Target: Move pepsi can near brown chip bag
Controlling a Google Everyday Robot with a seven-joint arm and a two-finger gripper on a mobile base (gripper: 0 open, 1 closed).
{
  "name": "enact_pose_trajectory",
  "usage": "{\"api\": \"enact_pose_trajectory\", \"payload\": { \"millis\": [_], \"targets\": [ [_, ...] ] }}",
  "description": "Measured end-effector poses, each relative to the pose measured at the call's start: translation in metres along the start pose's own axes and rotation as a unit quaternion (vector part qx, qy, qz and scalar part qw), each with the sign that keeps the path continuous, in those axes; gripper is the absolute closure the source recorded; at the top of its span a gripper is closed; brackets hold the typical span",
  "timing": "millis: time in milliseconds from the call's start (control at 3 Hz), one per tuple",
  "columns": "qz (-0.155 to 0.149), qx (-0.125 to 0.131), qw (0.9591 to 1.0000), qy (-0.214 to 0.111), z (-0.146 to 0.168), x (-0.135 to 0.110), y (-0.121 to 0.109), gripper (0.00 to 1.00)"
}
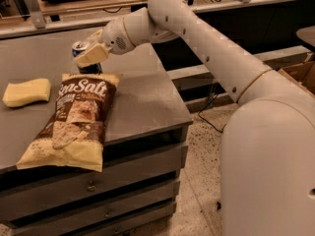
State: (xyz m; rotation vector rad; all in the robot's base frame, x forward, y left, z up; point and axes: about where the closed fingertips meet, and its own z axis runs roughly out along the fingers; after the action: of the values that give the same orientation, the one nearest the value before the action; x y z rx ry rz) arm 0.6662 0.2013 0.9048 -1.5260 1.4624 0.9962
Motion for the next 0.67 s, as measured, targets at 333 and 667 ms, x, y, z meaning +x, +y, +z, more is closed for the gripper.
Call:
{"api": "enact_pose_trajectory", "payload": {
  "millis": [333, 667],
  "targets": [
    [-0.001, -0.001, 1.0, -0.001, 0.0014, -0.002, -0.0005, 0.22],
    [-0.001, -0.004, 1.0, -0.001, 0.0046, -0.0019, 0.0006, 0.01]
  ]
}}
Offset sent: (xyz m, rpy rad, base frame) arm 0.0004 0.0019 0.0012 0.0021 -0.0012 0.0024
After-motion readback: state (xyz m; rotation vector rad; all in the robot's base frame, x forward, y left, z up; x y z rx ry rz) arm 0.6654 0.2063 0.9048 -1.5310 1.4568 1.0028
